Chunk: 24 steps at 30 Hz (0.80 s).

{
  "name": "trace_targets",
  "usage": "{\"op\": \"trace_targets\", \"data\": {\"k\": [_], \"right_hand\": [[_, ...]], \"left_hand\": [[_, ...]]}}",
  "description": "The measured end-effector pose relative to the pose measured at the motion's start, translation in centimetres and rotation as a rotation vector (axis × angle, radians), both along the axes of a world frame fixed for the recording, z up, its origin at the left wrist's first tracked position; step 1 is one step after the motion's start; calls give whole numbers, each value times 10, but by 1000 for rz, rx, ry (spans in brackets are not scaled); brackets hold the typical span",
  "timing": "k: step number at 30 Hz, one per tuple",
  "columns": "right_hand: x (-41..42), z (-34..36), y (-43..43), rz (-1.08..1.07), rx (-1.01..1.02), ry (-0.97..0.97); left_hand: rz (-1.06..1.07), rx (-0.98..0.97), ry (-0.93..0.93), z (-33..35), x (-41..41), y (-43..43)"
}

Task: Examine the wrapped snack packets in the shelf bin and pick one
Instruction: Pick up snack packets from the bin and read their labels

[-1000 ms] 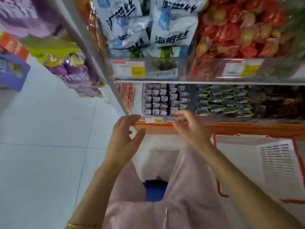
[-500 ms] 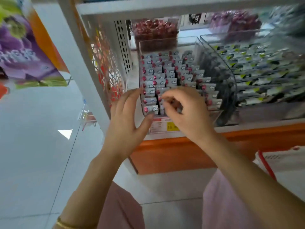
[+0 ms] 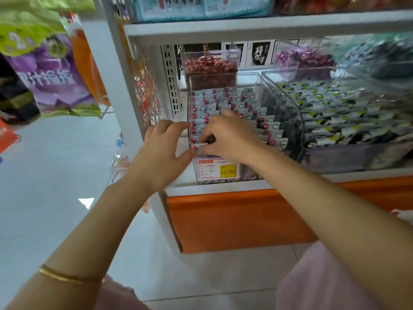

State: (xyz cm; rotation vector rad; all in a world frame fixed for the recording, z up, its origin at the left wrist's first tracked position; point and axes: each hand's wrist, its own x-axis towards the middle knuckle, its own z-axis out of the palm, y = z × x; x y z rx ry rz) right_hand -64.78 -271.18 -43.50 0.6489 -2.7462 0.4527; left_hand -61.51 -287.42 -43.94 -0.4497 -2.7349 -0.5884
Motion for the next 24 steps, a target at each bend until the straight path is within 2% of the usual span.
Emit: {"op": "trace_targets", "data": {"k": [5,12,16,20,22,24], "right_hand": [[-4,-1,3,43,-81,53],[13,7,25,100,-812,31],[23,4,42,38,-1157,11],[25,3,50,48,-1451,-149],[25,2,50,59,-1524,-235],[24,1,49,70,-1546,-344]], "left_hand": [[-20,38,66,12,-14,6],[-100,355,211,13,-11,17],[-149,322,92,8,-7,23],[-115,285,65,5,-8,28],[-108,341,4,5,-9,25],[-122,517,-95,6,-6,17]]}}
